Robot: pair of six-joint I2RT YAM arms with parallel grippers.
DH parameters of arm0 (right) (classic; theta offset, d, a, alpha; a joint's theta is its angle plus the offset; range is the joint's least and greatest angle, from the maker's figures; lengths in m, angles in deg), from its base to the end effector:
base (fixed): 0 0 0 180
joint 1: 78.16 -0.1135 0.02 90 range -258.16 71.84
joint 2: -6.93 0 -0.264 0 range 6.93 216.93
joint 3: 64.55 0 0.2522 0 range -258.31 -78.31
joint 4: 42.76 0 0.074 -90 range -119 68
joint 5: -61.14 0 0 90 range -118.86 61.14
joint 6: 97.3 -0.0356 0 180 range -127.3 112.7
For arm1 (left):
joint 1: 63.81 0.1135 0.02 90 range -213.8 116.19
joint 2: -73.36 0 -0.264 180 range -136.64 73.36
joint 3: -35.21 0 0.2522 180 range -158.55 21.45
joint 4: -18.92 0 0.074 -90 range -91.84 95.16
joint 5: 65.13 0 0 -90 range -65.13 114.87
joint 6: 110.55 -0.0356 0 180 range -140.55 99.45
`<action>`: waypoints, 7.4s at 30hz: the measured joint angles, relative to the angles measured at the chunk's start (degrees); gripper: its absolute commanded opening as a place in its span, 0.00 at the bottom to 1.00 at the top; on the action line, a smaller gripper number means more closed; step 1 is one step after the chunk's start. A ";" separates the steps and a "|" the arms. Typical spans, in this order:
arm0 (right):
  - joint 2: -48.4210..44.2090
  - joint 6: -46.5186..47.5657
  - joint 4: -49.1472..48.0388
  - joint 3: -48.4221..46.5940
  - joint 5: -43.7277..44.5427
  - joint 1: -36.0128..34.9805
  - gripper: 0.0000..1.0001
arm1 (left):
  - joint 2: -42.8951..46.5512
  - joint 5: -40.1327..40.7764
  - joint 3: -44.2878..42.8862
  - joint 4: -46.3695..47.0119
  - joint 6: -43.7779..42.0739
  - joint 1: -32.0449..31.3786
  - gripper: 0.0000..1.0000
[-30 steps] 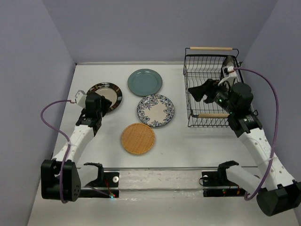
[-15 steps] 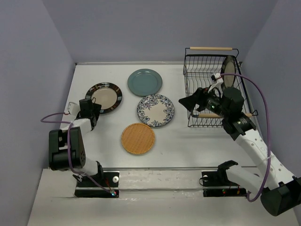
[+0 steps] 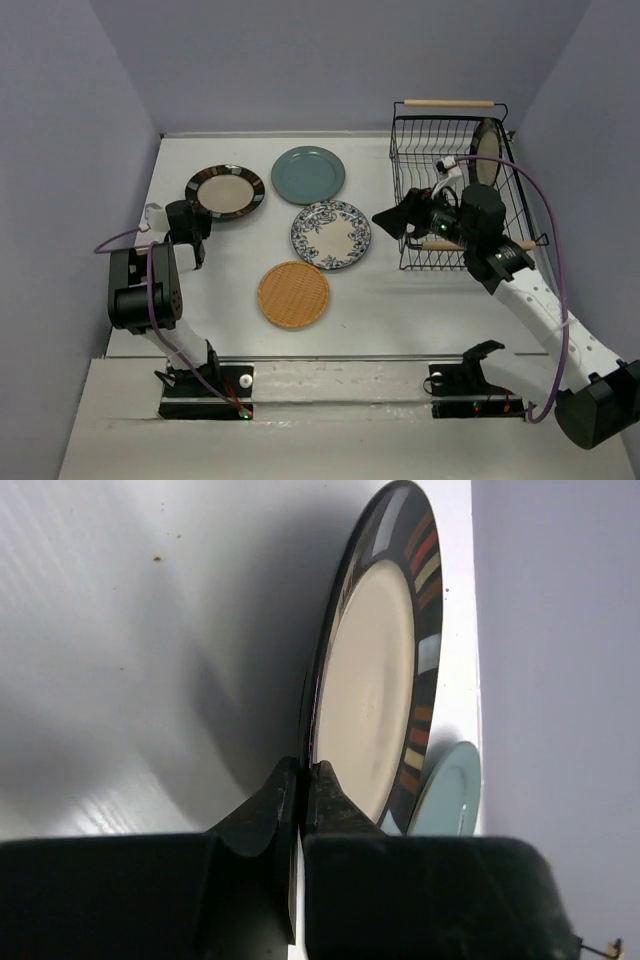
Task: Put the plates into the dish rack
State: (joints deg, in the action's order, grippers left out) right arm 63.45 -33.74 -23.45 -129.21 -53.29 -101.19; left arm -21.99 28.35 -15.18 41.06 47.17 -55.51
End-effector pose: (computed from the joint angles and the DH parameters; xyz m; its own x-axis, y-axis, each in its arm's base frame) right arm 0.2045 0.1029 0.3488 -0.4845 0.2345 -0.8428 -0.5739 0.6419 0.5086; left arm 0.3203 0.0489 0.1557 0.0391 -0.9277 -0.3712 -0.4307 0.3196 -0.8440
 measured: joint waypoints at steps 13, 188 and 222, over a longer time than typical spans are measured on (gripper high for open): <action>7.96 -1.09 -0.09 -5.92 2.03 -6.29 0.83 | 33.94 -0.37 11.98 -13.25 -5.84 0.46 0.06; 3.21 5.01 0.59 -5.60 7.89 -1.81 0.84 | 2.10 -5.51 -26.10 -41.66 -36.22 -34.14 0.64; 4.04 2.99 -1.64 -2.51 3.61 -1.84 0.85 | -11.30 -11.65 -22.43 -25.31 -33.64 -32.26 0.06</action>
State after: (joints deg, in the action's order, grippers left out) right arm 67.49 -30.74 -25.09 -131.72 -49.68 -103.02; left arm -33.29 16.70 -37.60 15.75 13.53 -87.77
